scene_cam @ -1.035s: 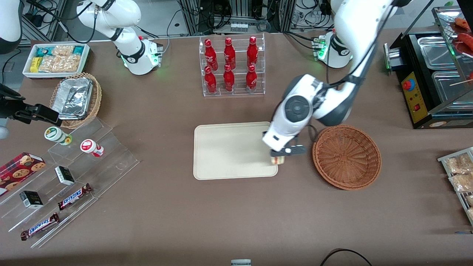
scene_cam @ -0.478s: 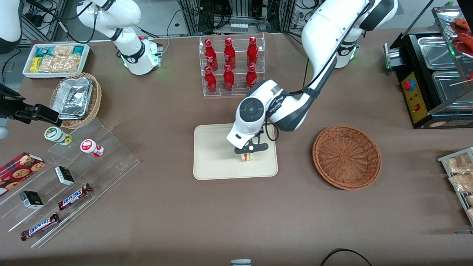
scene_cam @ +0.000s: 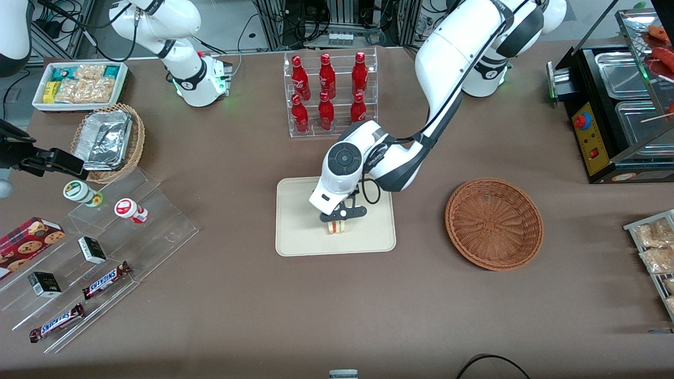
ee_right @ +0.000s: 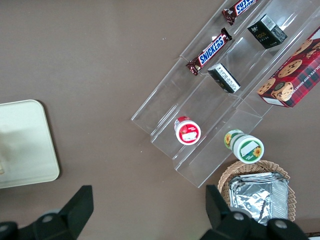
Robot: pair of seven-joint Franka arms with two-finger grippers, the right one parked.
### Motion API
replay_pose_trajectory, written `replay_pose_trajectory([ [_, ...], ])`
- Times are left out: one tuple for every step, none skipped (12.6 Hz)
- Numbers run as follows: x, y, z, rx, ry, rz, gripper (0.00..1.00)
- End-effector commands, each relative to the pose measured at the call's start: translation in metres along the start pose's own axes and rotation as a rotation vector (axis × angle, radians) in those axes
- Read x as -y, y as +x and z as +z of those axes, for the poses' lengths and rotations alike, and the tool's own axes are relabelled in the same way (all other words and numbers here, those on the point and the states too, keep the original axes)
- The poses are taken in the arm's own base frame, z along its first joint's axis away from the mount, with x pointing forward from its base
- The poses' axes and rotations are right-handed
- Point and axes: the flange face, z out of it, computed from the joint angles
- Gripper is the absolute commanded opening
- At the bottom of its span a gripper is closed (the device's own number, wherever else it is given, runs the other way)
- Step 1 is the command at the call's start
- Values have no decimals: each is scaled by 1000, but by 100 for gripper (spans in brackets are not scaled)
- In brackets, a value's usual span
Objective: Place sandwich from basket to tray
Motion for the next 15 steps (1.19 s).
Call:
replay_pose_trajectory([
  [-10,-3,3,-26,5,-13,0],
  [-11,-3,3,-28,4,-30,0],
  [-9,-2,7,-24,9,-47,0],
  [-9,-2,11,-33,20,-48,0],
  [-8,-1,15,-49,35,-46,5],
  [-8,-1,16,-60,31,-45,61],
  [-9,1,15,-69,17,-47,100],
  [-10,1,11,-70,12,-53,100],
  [-11,1,5,-76,5,-79,100],
  [-13,-1,-2,-78,3,-82,100],
  [-15,-2,-18,-92,-11,-79,100],
  [-14,-1,-29,-97,-15,-79,100],
  [-14,-3,-43,-98,-11,-74,100],
  [-15,-7,-62,-98,-12,-72,100],
  [-14,-7,-82,-101,-11,-74,100],
])
